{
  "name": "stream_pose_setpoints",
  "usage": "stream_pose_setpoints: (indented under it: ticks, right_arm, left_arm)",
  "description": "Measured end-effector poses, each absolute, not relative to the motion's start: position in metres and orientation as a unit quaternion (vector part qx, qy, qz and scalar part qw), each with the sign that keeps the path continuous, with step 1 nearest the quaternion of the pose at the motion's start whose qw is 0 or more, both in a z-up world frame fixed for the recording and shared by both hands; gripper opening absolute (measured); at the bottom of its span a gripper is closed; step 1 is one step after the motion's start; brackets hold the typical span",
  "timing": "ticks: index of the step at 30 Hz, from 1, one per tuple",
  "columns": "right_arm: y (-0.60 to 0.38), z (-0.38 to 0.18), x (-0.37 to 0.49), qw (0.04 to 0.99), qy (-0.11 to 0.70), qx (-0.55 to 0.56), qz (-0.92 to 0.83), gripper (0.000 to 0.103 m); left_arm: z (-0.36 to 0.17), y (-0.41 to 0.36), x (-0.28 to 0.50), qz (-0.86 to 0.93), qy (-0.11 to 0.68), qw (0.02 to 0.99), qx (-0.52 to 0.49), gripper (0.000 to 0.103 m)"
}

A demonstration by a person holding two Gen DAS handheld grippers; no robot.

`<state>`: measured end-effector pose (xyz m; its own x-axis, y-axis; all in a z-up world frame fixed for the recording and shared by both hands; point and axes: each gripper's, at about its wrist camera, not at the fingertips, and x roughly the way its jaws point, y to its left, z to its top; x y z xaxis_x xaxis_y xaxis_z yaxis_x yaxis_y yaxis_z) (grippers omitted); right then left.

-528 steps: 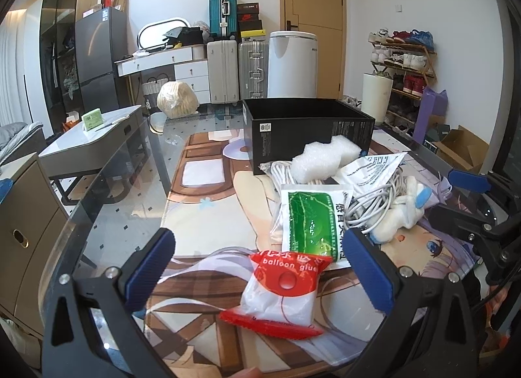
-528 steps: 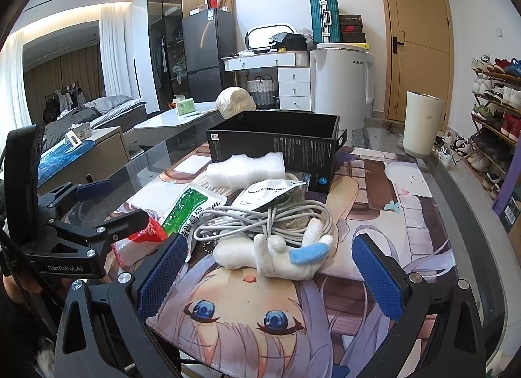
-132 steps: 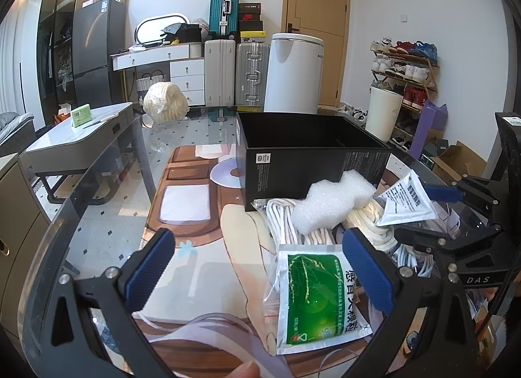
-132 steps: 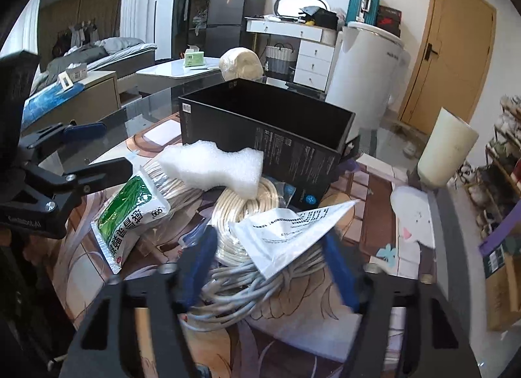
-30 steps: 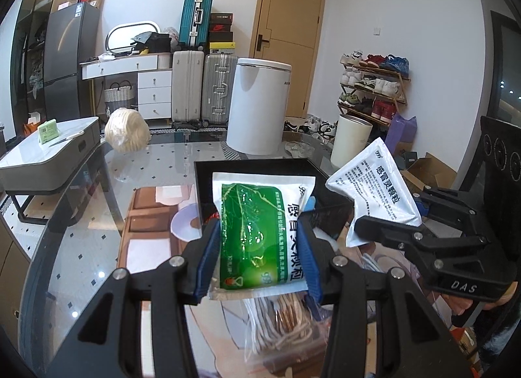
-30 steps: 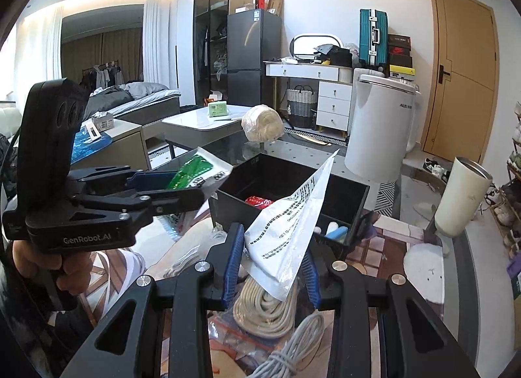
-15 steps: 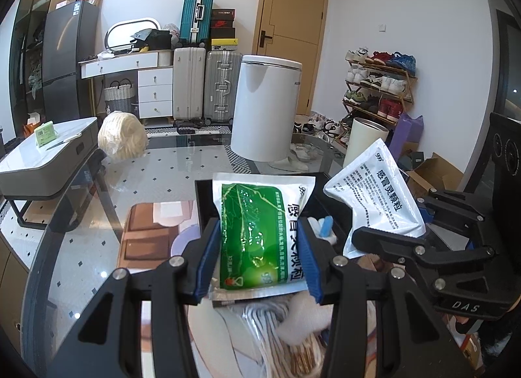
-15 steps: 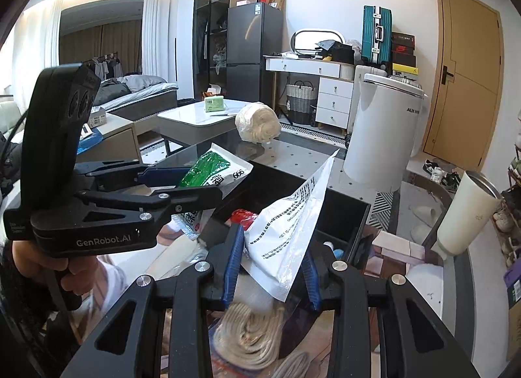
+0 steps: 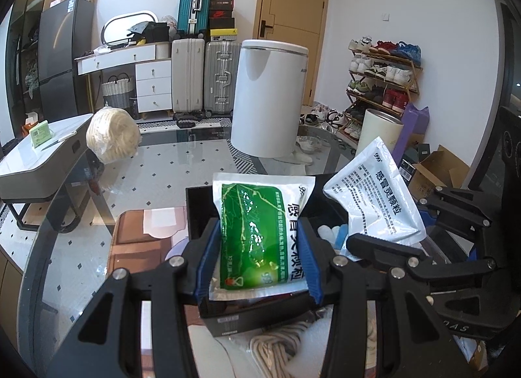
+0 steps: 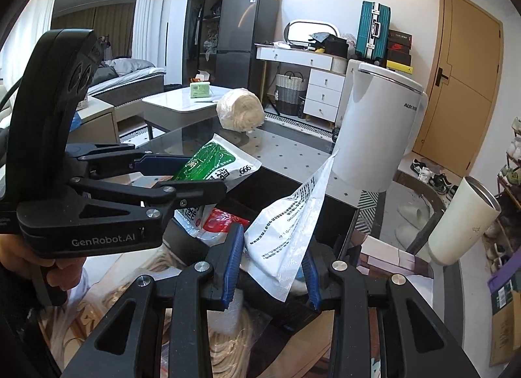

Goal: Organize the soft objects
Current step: 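Carry both packets into the black box and open both tools, then withdraw both open tools from the box back toward the pile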

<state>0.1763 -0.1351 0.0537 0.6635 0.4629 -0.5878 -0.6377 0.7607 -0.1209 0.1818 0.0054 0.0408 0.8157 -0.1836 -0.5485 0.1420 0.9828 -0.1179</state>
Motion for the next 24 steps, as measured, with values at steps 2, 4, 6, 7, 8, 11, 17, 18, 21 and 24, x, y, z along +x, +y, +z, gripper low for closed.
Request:
stream_pose_setpoints:
  ticks: [2, 4, 6, 7, 8, 11, 17, 18, 21, 24]
  right_arm:
    - [-0.132, 0.053, 0.179, 0.898, 0.274, -0.165, 0.303, 0.034]
    - [-0.127, 0.052, 0.182, 0.895, 0.278, -0.170, 0.304, 0.037]
    - [-0.125, 0.051, 0.183, 0.892, 0.279, -0.176, 0.308, 0.049]
    - [-0.125, 0.052, 0.183, 0.893, 0.277, -0.178, 0.306, 0.057]
    - [-0.125, 0.053, 0.182, 0.895, 0.274, -0.179, 0.304, 0.060]
    - [-0.131, 0.057, 0.179, 0.898, 0.270, -0.179, 0.297, 0.062]
    - [-0.155, 0.066, 0.163, 0.908, 0.261, -0.160, 0.288, 0.083]
    - [-0.159, 0.068, 0.160, 0.909, 0.260, -0.155, 0.286, 0.084]
    - [-0.168, 0.069, 0.151, 0.912, 0.263, -0.141, 0.283, 0.091]
    - [-0.176, 0.069, 0.142, 0.913, 0.267, -0.124, 0.282, 0.100]
  left_arm:
    - [0.039, 0.006, 0.186, -0.084, 0.294, 0.951, -0.037, 0.045]
    - [0.037, 0.007, 0.189, -0.084, 0.297, 0.950, -0.040, 0.046]
    - [0.037, 0.007, 0.191, -0.087, 0.298, 0.950, -0.044, 0.047]
    - [0.037, 0.007, 0.190, -0.087, 0.298, 0.950, -0.044, 0.048]
    - [0.037, 0.007, 0.190, -0.087, 0.298, 0.950, -0.043, 0.048]
    - [0.037, 0.006, 0.189, -0.086, 0.298, 0.950, -0.039, 0.052]
    - [0.038, 0.006, 0.188, -0.084, 0.301, 0.949, -0.040, 0.093]
    - [0.039, 0.007, 0.186, -0.083, 0.299, 0.950, -0.043, 0.097]
    - [0.041, 0.009, 0.177, -0.078, 0.290, 0.953, -0.048, 0.103]
    - [0.042, 0.010, 0.166, -0.067, 0.283, 0.956, -0.046, 0.103]
